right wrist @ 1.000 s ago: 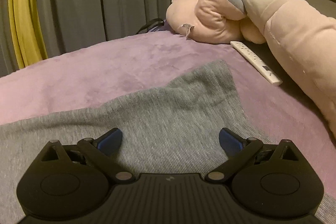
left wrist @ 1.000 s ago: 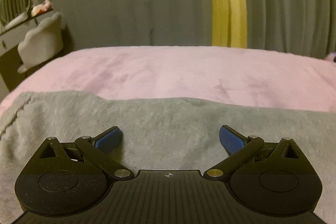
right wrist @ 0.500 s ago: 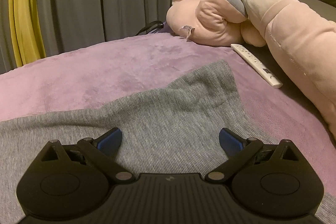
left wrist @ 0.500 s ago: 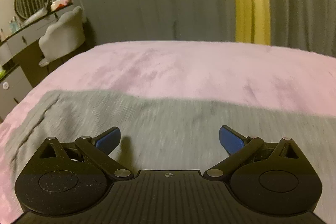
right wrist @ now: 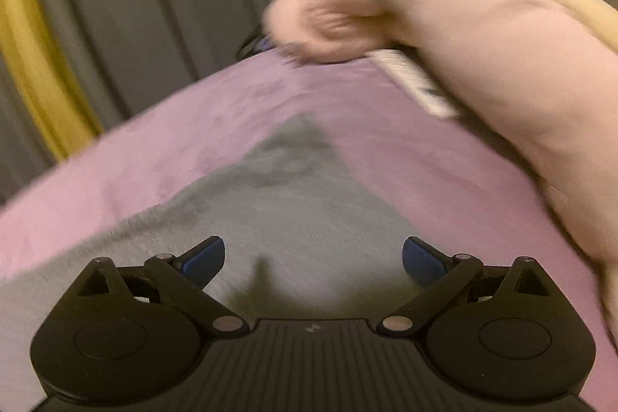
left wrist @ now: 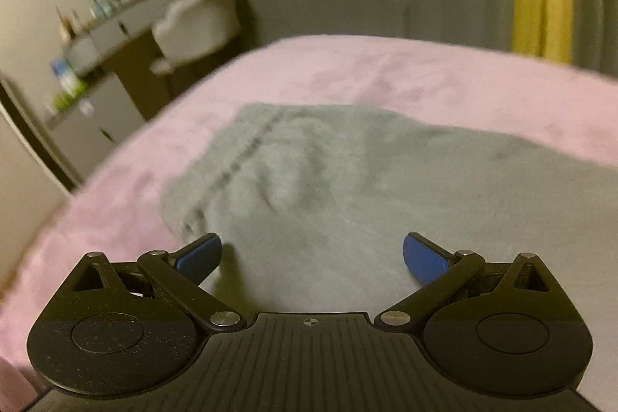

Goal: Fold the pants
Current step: 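Move the right gripper to the pant leg cuff and close on it, then lift the held cuff with the right gripper toward the waistband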

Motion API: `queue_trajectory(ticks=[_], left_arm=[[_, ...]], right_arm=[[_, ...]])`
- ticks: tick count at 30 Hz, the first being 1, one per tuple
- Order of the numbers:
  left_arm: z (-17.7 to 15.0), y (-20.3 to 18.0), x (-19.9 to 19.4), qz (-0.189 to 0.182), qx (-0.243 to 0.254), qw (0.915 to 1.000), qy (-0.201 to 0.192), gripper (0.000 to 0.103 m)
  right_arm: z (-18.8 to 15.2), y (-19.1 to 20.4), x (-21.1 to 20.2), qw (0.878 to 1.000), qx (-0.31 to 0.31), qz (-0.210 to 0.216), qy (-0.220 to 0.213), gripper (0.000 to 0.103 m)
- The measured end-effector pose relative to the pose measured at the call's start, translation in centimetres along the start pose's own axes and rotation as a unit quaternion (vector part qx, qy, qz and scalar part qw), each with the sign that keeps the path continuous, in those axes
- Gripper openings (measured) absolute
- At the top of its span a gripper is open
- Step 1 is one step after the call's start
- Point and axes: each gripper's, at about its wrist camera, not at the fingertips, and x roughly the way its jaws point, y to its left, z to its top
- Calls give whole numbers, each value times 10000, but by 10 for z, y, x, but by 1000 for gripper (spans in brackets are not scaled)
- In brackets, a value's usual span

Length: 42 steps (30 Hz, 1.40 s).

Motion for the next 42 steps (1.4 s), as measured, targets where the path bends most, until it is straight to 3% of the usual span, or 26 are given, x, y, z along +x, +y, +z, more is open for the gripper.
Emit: queue_trajectory(ticks=[5,8,13,17,21,23,24,25,35,38,40,42], left_arm=[[-33,-26,-37,-1039,-307,9936,323,103],[-59,-54,-62,-1627,-251,9851,500,103],[-95,-96,-89,-2210,172,9742,423,103],[-112,-107,-97,-2175,621,9741,87,103],[-114,-111,-98,-2109,554,9759,110,103],[-116,-113,-100,-2063,605,9766,92,103],[-116,-113,-100,-2052,645,9766,74,103],[-114,-116,-99,-2055,671,9763,69,103],[-118,-119,-92,-2009,783,9765,16,103],[-118,-118,-92,-2039,752,9761,38,103],[-116,-116,-93,-2075,704,9757,49,103],[-115,-114,-94,-2122,668,9749,41,103]], right_arm=[[-34,-68,-51,9923,1197,296,128,99],[-51,-93,-57,9841,1709,445,205,90],[-60,-114,-34,9674,2380,794,345,58],[-60,-122,-19,9554,2744,1077,187,60],[-58,-126,-9,9507,2853,1216,80,60],[-57,-127,-9,9502,2852,1254,36,52],[-57,-128,-10,9520,2795,1244,27,35],[-57,-128,-10,9542,2726,1233,23,30],[-60,-136,0,9481,2826,1447,155,33],[-54,-129,-2,9575,2561,1308,223,31],[-45,-117,-7,9703,2170,1037,271,19],[-32,-96,-19,9820,1652,893,183,17]])
